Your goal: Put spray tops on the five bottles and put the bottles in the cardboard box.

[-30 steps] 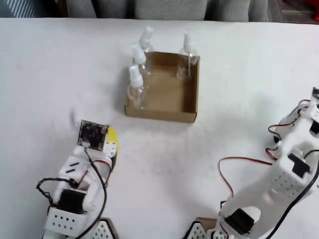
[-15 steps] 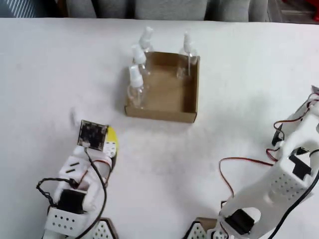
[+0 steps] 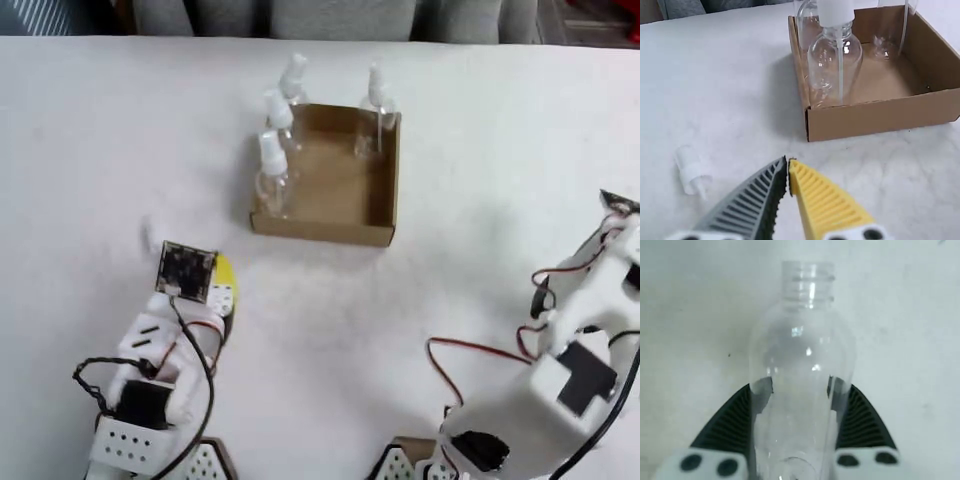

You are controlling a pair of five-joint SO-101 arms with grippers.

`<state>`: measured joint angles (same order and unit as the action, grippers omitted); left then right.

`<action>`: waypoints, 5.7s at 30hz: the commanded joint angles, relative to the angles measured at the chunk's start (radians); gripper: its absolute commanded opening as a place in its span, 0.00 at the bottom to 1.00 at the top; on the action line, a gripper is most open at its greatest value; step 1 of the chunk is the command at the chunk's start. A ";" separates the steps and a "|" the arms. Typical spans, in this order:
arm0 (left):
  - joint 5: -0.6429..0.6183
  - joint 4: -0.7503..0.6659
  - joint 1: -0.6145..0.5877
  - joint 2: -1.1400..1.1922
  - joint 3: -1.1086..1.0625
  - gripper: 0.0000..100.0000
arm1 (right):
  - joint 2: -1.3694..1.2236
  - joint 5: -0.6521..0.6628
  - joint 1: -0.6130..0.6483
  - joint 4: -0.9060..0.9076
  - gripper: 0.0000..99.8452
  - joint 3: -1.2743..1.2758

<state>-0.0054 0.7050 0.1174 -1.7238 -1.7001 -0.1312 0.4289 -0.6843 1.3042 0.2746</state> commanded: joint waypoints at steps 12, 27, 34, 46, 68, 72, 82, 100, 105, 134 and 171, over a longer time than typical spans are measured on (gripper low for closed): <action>0.014 -0.002 -0.012 -0.016 0.003 0.02 | 0.084 0.018 -0.008 -0.183 0.30 0.117; 0.014 -0.002 -0.012 -0.016 0.003 0.02 | 0.344 0.018 -0.053 0.237 0.29 -0.009; 0.014 -0.002 -0.012 -0.016 0.003 0.02 | 0.618 0.115 -0.051 0.266 0.17 0.242; 0.011 0.112 -0.015 -0.016 0.005 0.02 | 1.035 0.086 0.168 0.205 0.07 0.598; 0.054 0.353 -0.338 0.116 0.410 0.02 | 1.072 0.256 -0.367 -0.578 0.02 0.856; -0.006 0.304 -0.338 0.401 0.531 0.02 | 1.072 0.258 -0.367 -0.653 0.02 0.870; -0.121 0.302 -0.335 1.122 0.954 0.05 | 1.072 0.256 -0.309 -0.657 0.02 0.879; -0.221 0.342 -0.417 1.716 1.335 0.14 | 1.072 0.262 -0.309 -0.657 0.02 0.893; -0.219 0.388 -0.414 1.819 1.427 0.14 | 1.072 0.261 -0.309 -0.656 0.02 0.893; -0.219 0.460 -0.410 2.074 1.576 0.24 | 1.073 0.265 -0.309 -0.659 0.02 0.913; -0.219 0.712 -0.414 2.218 1.858 0.21 | 1.073 0.265 -0.298 -0.651 0.02 0.913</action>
<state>-0.2171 1.3449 -0.2923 0.4780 0.0445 0.9244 0.6820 -1.0050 0.6628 1.1968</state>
